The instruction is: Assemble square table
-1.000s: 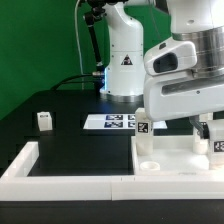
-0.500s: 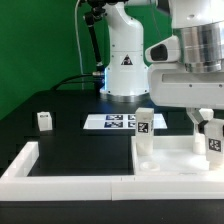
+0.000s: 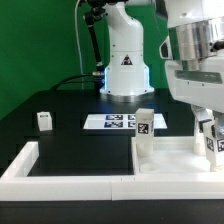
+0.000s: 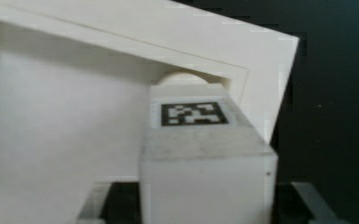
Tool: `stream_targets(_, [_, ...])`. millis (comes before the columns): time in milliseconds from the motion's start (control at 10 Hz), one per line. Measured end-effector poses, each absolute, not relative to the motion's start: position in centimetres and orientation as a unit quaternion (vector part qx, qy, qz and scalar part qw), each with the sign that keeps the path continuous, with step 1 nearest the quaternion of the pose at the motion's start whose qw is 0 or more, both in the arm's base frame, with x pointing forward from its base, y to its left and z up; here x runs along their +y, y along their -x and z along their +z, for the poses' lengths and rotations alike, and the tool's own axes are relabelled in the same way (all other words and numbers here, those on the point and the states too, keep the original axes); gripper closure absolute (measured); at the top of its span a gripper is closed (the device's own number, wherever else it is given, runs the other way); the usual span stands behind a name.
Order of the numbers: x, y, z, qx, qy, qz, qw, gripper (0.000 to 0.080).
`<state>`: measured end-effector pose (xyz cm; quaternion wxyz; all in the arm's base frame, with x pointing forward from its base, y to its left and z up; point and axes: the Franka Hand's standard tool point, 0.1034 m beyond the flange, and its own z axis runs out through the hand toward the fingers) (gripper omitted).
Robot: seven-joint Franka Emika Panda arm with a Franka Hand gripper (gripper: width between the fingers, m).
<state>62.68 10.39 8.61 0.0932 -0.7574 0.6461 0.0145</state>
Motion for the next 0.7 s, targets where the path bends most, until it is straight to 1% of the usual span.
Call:
stream_targets(300, [11.3,-62.5,8.8,0.692,0.716,0.024,0.086,0.0508])
stream_targets(500, [11.4,-62.4,8.6,0.658,0.748,0.024,0.083,0.0507])
stream_targets(600, [11.7,-61.7,8.3,0.598,0.798,0.042,0.060,0.0314])
stream_targets(700, [12.1,-62.0,8.5,0.501,0.863,0.039,0.043,0.0195])
